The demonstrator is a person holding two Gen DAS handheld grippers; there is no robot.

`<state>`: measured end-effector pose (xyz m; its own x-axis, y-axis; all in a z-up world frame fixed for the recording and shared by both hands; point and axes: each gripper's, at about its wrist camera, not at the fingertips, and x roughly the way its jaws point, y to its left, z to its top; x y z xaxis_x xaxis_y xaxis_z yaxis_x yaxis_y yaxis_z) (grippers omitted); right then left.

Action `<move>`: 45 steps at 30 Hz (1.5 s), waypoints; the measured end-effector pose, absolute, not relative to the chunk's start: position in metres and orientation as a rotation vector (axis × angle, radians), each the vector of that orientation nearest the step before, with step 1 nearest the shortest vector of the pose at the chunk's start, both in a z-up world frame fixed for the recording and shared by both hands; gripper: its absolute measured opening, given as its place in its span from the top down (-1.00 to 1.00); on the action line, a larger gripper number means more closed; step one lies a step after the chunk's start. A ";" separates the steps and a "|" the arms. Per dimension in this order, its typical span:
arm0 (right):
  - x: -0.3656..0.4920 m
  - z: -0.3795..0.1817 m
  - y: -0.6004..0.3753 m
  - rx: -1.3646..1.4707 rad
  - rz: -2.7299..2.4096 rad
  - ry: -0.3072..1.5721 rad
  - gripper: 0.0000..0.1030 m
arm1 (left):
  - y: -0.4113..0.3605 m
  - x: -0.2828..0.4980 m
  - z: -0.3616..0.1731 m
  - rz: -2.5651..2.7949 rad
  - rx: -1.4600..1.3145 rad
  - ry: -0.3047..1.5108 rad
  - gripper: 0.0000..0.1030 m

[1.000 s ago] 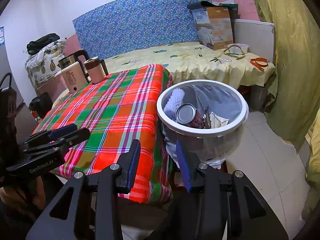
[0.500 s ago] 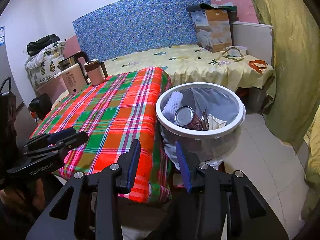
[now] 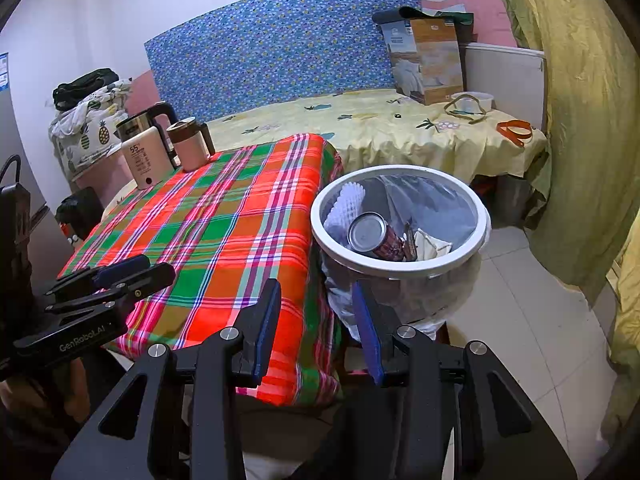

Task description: Collect trash

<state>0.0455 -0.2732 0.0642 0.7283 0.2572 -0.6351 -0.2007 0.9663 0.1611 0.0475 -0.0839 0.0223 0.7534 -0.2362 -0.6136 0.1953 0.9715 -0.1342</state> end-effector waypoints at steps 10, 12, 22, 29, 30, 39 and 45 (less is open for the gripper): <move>0.046 0.064 -0.272 0.082 0.250 0.714 0.23 | -0.085 0.047 0.022 -0.236 -0.063 0.678 0.05; 0.045 0.064 -0.272 0.083 0.251 0.714 0.23 | -0.085 0.047 0.023 -0.234 -0.062 0.677 0.05; 0.046 0.064 -0.272 0.083 0.250 0.714 0.23 | -0.085 0.045 0.023 -0.238 -0.065 0.677 0.05; 0.045 0.063 -0.271 0.081 0.251 0.717 0.23 | -0.086 0.044 0.024 -0.240 -0.064 0.672 0.05; 0.045 0.063 -0.270 0.081 0.251 0.717 0.23 | -0.086 0.044 0.023 -0.240 -0.064 0.672 0.05; 0.045 0.063 -0.270 0.081 0.250 0.717 0.23 | -0.086 0.043 0.023 -0.238 -0.063 0.678 0.05; 0.045 0.062 -0.269 0.081 0.251 0.717 0.23 | -0.087 0.043 0.022 -0.235 -0.059 0.680 0.05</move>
<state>0.0448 -0.2686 0.0625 0.7250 0.2545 -0.6400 -0.1991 0.9670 0.1590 0.0431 -0.0866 0.0218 0.7521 -0.2343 -0.6161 0.1956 0.9719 -0.1308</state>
